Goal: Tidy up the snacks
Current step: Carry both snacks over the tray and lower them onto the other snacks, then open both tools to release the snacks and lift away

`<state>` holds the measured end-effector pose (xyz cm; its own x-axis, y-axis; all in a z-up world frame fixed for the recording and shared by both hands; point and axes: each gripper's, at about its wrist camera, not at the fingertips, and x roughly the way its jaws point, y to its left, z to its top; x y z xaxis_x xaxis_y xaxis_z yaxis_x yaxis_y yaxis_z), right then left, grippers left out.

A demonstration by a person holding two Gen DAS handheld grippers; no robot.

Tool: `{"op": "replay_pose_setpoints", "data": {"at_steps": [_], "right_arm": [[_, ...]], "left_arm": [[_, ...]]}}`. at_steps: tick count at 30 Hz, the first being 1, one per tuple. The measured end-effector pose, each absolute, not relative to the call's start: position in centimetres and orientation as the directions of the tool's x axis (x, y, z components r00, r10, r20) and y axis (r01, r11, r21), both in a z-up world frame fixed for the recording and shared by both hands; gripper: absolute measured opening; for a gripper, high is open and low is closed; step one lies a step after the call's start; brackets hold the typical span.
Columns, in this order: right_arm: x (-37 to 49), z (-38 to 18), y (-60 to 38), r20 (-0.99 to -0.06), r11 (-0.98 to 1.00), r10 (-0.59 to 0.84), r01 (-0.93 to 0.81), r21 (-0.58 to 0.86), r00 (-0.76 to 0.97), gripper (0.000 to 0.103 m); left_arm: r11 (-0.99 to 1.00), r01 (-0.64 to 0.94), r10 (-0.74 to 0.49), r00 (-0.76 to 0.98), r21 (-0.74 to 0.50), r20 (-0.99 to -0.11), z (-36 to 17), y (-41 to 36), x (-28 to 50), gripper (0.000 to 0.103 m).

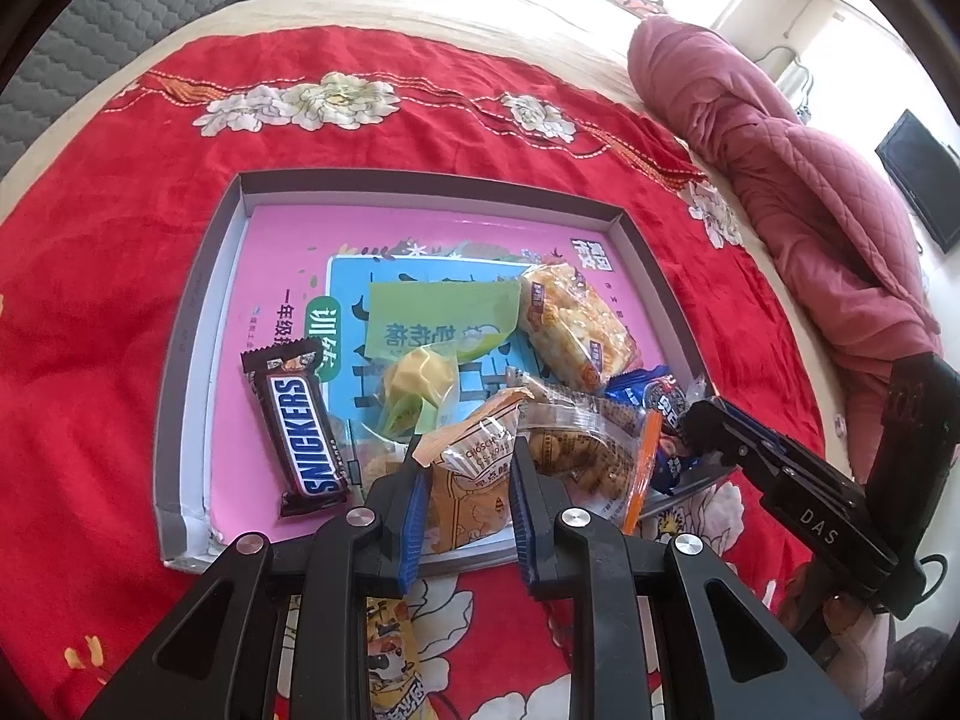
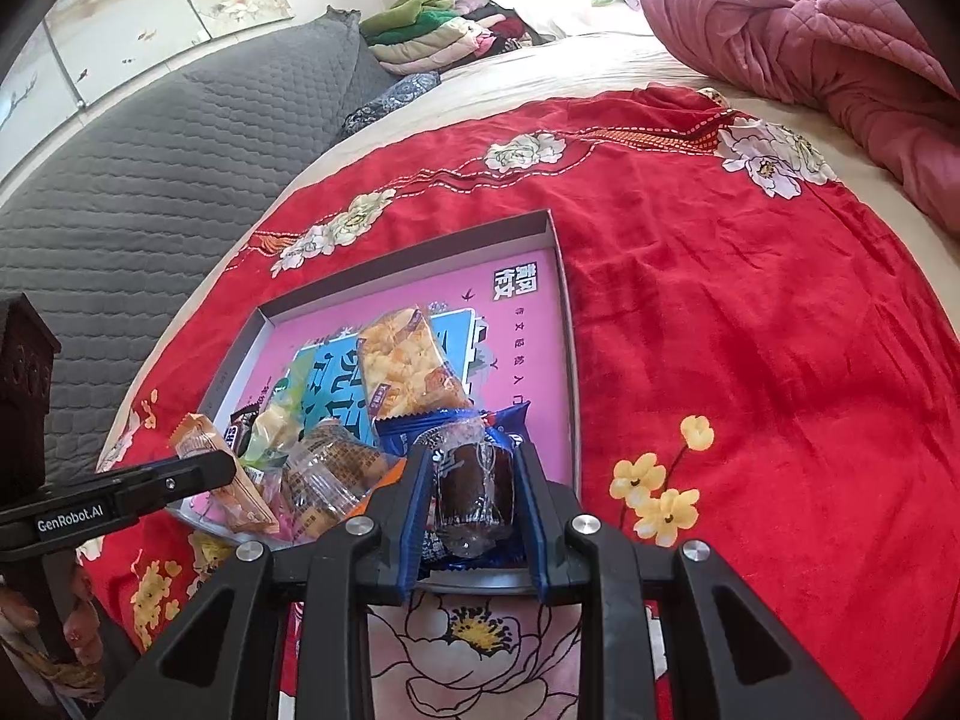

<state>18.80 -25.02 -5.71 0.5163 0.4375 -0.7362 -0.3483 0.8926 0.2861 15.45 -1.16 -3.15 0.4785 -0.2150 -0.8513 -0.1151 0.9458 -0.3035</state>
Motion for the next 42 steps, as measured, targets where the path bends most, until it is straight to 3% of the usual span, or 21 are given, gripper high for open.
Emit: {"op": "replay_pose_setpoints", "data": {"at_steps": [7, 22, 42], "right_arm": [[18.7, -5.5, -24.9, -0.734, 0.890, 0.441, -0.354, 0.286, 0.517, 0.028], [18.4, -4.9, -24.6, -0.725, 0.887, 0.447, -0.367, 0.282, 0.524, 0.029], [18.2, -4.2, -24.6, -0.718, 0.890, 0.441, -0.369, 0.269, 0.539, 0.044]], "left_arm": [[0.948, -0.107, -0.217, 0.472, -0.300, -0.854, -3.3, -1.4, 15.6, 0.027], [0.950, -0.096, -0.216, 0.479, -0.296, -0.851, -2.8, -1.5, 15.3, 0.044], [0.952, -0.103, -0.206, 0.486, -0.289, -0.850, -1.8, -1.1, 14.6, 0.054]]}}
